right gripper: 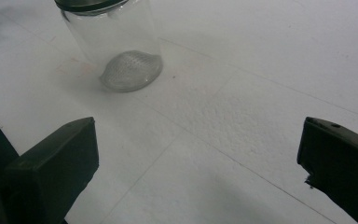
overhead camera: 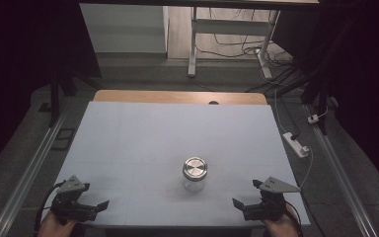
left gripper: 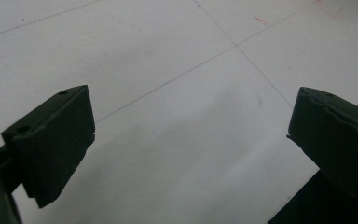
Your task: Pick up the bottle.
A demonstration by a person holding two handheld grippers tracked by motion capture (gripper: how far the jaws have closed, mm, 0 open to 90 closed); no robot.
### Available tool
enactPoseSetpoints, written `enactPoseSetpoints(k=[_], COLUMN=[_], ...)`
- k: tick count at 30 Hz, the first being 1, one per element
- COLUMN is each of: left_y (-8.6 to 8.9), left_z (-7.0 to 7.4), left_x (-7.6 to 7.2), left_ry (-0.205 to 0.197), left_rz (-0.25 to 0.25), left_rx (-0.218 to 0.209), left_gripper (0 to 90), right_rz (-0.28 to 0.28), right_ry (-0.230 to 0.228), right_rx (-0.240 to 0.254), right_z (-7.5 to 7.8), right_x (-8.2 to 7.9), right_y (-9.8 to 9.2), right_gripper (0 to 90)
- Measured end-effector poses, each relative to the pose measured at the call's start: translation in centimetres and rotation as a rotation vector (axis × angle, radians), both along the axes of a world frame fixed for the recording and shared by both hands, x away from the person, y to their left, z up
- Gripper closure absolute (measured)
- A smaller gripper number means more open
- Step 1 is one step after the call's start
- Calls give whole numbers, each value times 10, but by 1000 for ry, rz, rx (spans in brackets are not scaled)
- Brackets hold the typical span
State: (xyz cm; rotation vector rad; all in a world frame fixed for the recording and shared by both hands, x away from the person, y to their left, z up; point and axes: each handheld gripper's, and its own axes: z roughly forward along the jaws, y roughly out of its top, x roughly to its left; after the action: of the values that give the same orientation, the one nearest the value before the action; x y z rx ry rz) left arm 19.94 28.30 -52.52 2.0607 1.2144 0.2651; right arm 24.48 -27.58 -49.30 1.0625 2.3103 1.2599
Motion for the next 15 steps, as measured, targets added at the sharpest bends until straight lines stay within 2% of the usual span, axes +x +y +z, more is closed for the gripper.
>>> enactPoseSetpoints(k=[15], left_y=[0], left_z=[0], left_x=[0], left_ry=[2], left_rz=[-2], left_rx=[2], left_gripper=[15], right_rz=[59], right_ry=[-5], right_rx=[8], right_z=[0], right_x=[6], right_y=[15], right_gripper=[0])
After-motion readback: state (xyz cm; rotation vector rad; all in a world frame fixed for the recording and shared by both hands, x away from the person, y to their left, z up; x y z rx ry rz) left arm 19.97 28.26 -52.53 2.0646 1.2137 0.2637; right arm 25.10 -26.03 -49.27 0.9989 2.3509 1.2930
